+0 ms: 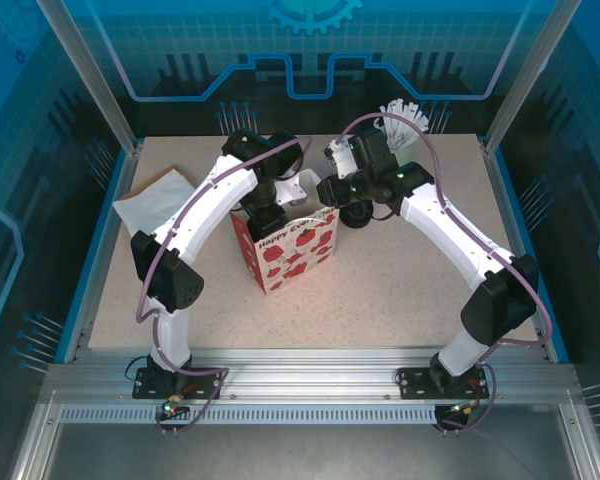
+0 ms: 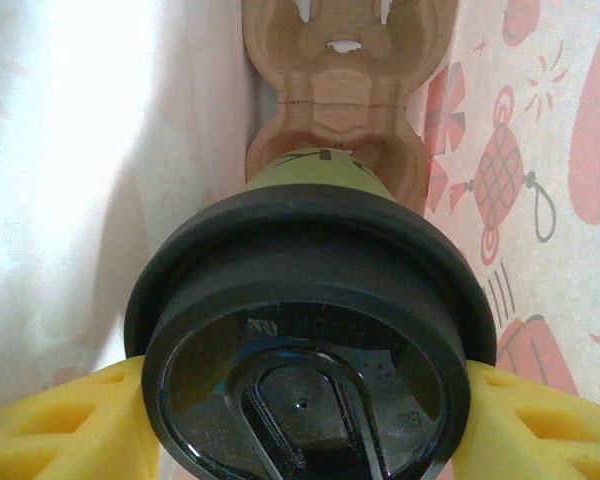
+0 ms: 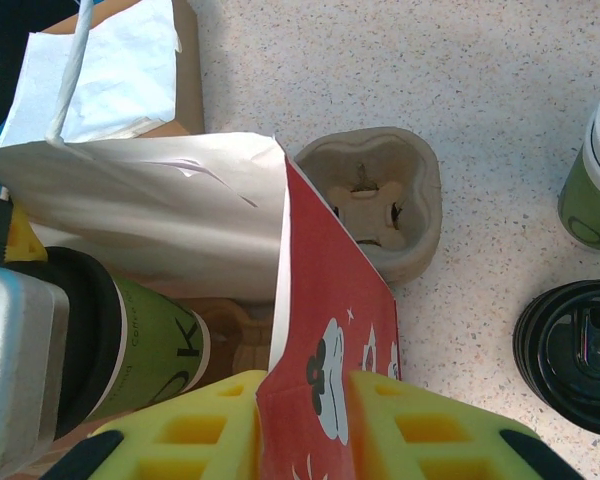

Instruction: Pack the takeout coffee

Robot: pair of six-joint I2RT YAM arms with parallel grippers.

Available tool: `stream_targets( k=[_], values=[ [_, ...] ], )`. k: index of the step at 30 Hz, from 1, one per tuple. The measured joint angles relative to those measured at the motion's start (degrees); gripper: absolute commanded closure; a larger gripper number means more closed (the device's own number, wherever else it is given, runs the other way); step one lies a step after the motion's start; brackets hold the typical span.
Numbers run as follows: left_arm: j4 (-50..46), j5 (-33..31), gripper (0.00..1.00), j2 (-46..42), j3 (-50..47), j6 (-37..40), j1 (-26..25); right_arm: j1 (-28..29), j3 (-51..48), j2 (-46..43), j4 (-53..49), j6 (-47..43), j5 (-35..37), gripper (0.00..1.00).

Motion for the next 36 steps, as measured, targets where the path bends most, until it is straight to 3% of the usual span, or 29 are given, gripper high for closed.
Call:
stream_targets(
  k=[36],
  values=[
    [4.39,1.16,0.55,0.09,-7.06,1.07,1.66,-0.02,0.0,0.0,0.37,0.02,-0.02,0.73]
  ],
)
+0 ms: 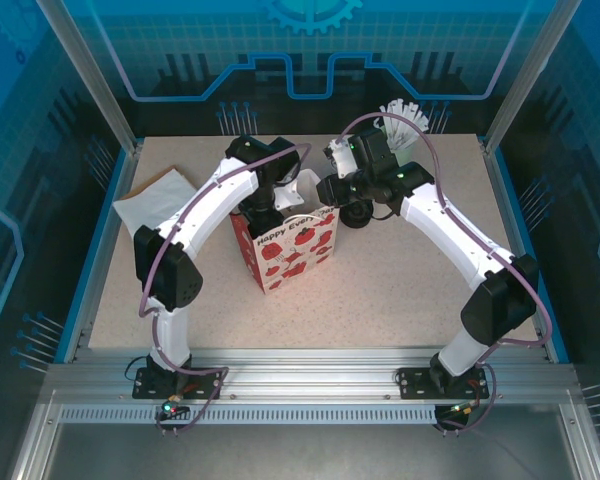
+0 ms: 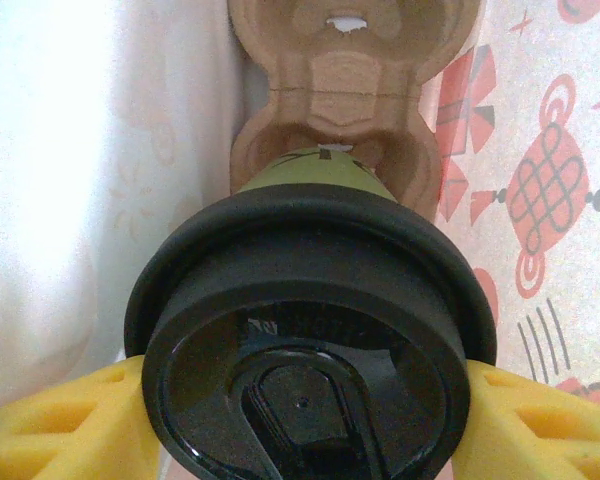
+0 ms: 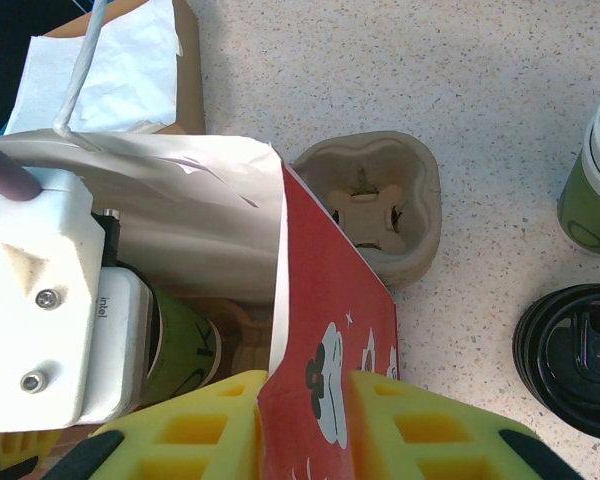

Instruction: Pack the takeout coffee

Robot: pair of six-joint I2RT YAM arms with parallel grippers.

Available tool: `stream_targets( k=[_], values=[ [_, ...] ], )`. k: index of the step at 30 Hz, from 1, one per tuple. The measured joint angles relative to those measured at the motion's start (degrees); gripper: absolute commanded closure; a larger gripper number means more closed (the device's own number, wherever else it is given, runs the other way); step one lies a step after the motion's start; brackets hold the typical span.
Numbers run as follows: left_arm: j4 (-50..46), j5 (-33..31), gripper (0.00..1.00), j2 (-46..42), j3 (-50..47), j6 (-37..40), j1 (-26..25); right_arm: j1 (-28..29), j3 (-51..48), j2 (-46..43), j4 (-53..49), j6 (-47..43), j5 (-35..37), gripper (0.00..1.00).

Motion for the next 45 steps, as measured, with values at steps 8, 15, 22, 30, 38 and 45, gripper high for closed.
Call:
stream_targets(
  k=[8,15,22,30,38,45],
  values=[
    [1.27,0.7,0.55,0.0,-2.1,0.04,0.59,0.0,0.0,0.0,0.0,0.0,0.02,0.73],
    [2.19,1.53,0.55,0.0,-2.8,0.24,0.63,0.0,0.0,0.0,0.0,0.0,0.02,0.73],
    [2.91,1.57,0.55,0.0,-3.15,0.24,0.63,0.0,0.0,0.0,-0.02,0.0,0.0,0.72],
    [3.04,1.92,0.55,0.0,-3.32,0.24,0.66,0.02,0.0,0.0,-0.02,0.0,0.0,0.71],
    [3.04,1.97,0.55,0.0,-3.41,0.26,0.66,0.04,0.0,0.0,-0.02,-0.02,0.0,0.71],
    [3.02,2.36,0.55,0.0,-3.56,0.42,0.7,0.04,0.0,0.0,-0.04,-0.02,0.02,0.71]
  ],
)
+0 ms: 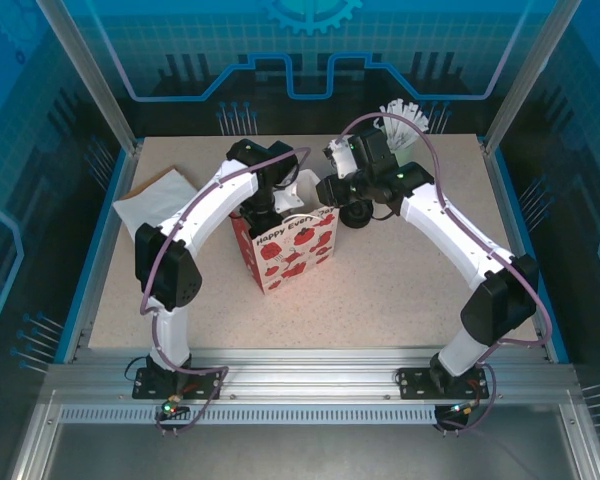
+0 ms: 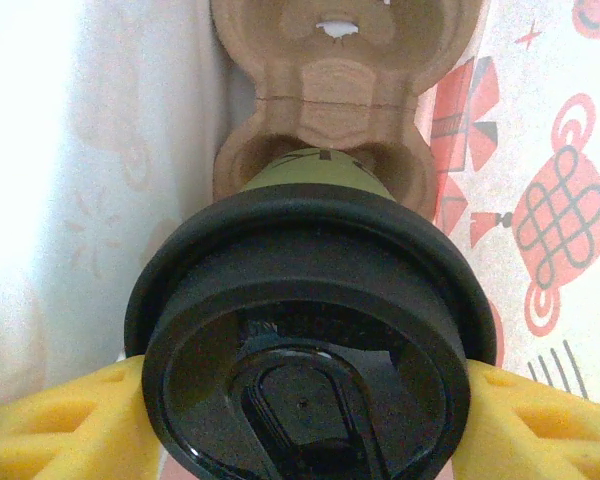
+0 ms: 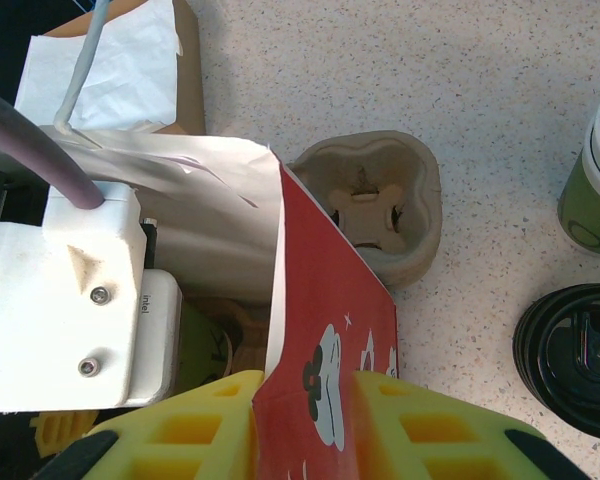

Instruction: Pack the takeout coffee

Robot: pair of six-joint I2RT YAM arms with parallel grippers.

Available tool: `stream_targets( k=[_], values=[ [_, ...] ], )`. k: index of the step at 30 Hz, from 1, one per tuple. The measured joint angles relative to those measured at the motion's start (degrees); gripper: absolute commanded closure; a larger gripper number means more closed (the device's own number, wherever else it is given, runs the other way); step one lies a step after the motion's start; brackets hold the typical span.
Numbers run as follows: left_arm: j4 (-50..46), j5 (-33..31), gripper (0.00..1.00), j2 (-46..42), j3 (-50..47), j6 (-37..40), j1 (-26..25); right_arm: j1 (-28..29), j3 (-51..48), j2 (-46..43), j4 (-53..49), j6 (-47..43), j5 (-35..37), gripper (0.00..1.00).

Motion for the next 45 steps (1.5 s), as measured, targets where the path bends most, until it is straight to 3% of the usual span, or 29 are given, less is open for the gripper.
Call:
stream_targets(
  k=[45],
  values=[
    [-0.42,0.63,0.56,0.0,-0.07,0.0,0.11,0.0,0.0,0.0,-0.09,0.0,0.0,0.71]
  ],
)
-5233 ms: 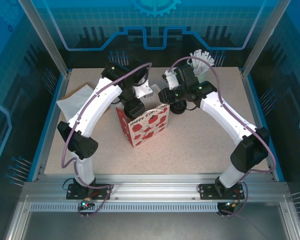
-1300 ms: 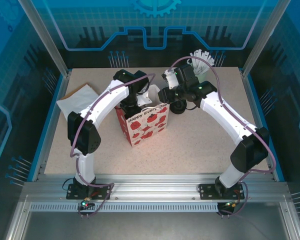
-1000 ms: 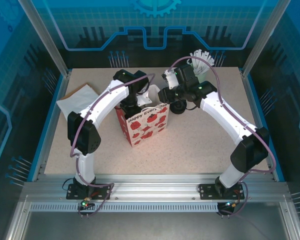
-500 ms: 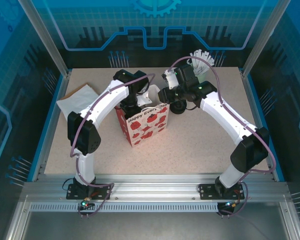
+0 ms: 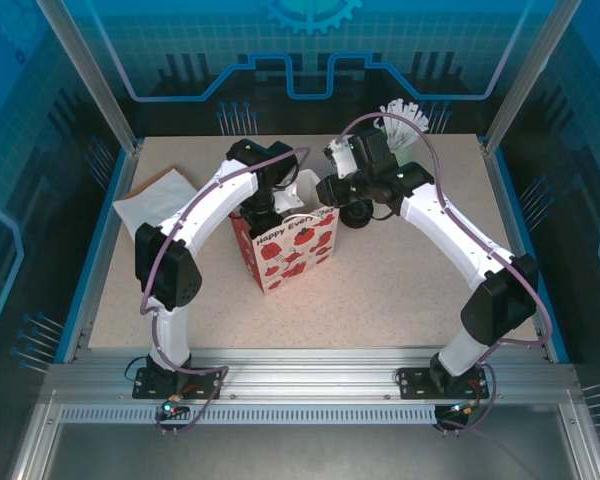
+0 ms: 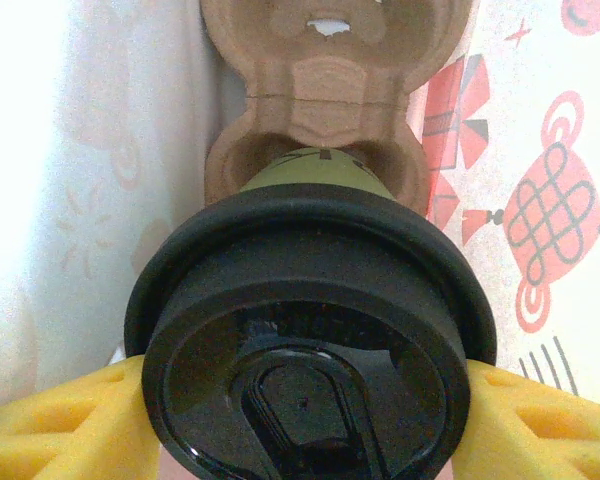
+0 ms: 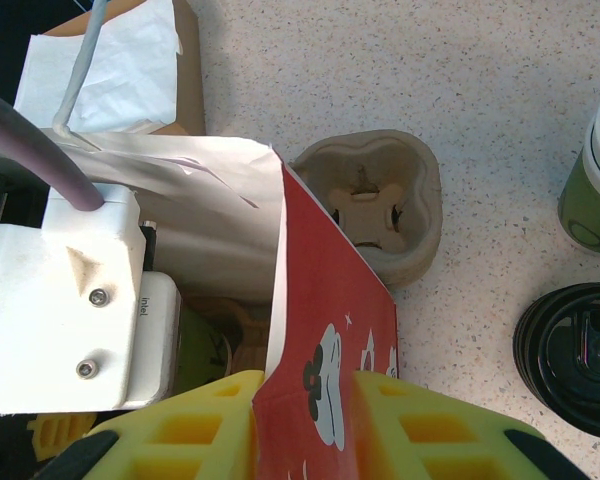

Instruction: Pack the takeout coffee

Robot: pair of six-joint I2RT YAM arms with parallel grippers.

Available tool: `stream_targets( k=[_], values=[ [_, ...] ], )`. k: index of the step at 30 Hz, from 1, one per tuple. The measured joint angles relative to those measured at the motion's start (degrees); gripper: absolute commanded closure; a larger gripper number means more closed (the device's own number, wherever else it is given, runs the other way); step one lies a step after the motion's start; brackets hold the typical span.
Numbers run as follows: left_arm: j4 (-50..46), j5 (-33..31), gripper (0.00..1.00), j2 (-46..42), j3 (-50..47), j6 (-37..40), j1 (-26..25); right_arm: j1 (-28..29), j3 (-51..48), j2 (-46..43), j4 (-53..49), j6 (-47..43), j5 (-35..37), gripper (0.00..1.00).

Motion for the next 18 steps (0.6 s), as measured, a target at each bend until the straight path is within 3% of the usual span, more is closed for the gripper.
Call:
stream_targets(
  k=[18],
  values=[
    [-0.46,0.0,0.56,0.44,0.0,-0.02,0.0,0.02,0.0,0.13,-0.02,0.0,0.0,0.71]
  ],
)
